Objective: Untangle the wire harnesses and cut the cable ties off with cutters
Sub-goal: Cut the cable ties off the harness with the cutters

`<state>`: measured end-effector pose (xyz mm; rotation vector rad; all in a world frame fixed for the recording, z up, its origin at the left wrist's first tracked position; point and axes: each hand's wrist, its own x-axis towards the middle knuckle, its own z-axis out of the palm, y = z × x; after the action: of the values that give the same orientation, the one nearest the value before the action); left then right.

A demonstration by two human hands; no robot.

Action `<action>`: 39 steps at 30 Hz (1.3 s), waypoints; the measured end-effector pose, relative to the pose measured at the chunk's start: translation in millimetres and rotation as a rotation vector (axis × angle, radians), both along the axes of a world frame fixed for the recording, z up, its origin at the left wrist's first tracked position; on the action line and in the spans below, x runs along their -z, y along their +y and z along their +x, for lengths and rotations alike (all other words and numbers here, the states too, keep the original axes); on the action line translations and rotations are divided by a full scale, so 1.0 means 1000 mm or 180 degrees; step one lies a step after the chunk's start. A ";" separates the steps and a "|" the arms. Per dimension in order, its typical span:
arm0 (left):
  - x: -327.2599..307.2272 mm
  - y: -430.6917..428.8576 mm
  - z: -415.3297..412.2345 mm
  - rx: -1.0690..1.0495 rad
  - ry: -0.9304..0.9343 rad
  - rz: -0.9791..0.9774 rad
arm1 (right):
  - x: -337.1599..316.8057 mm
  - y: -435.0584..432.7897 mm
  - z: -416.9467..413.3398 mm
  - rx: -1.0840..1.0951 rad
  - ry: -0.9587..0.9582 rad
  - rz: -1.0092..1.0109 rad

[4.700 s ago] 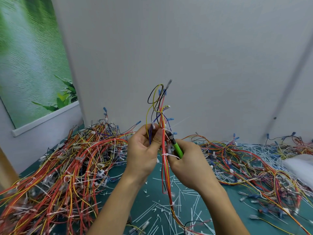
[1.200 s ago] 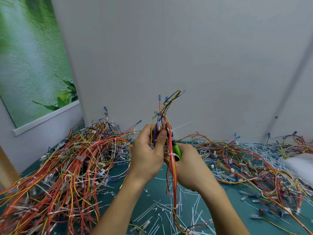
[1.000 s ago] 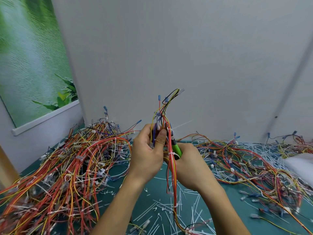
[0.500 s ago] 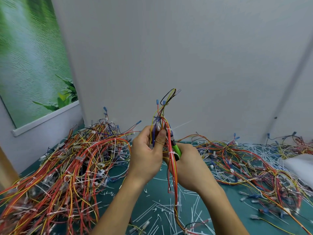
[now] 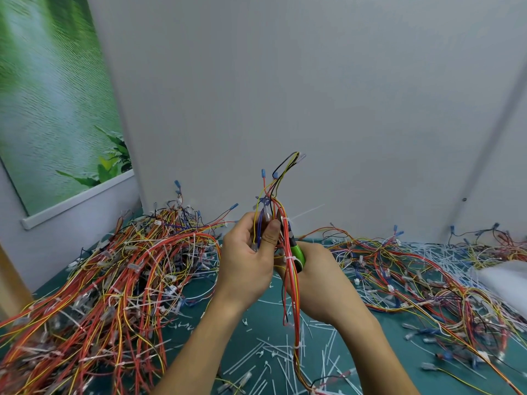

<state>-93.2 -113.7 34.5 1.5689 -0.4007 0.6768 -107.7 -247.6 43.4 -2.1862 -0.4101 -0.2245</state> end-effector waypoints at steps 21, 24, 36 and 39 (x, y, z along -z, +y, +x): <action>-0.005 0.004 -0.002 -0.0056 0.0158 -0.0342 | -0.001 -0.003 0.000 -0.0288 -0.0156 -0.0100; -0.004 0.005 -0.001 -0.0044 0.0185 -0.0277 | 0.000 -0.004 -0.001 -0.0254 -0.0098 -0.0011; -0.003 0.005 0.001 -0.0013 0.0191 -0.0221 | -0.002 -0.003 -0.002 -0.0173 -0.0009 -0.0037; -0.003 0.005 0.001 0.0028 0.0191 -0.0199 | -0.002 -0.003 -0.002 -0.0193 -0.0015 -0.0007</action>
<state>-91.7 -108.3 37.2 1.5237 -0.3386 0.6282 -109.9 -250.8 45.4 -2.1724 -0.4787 -0.1959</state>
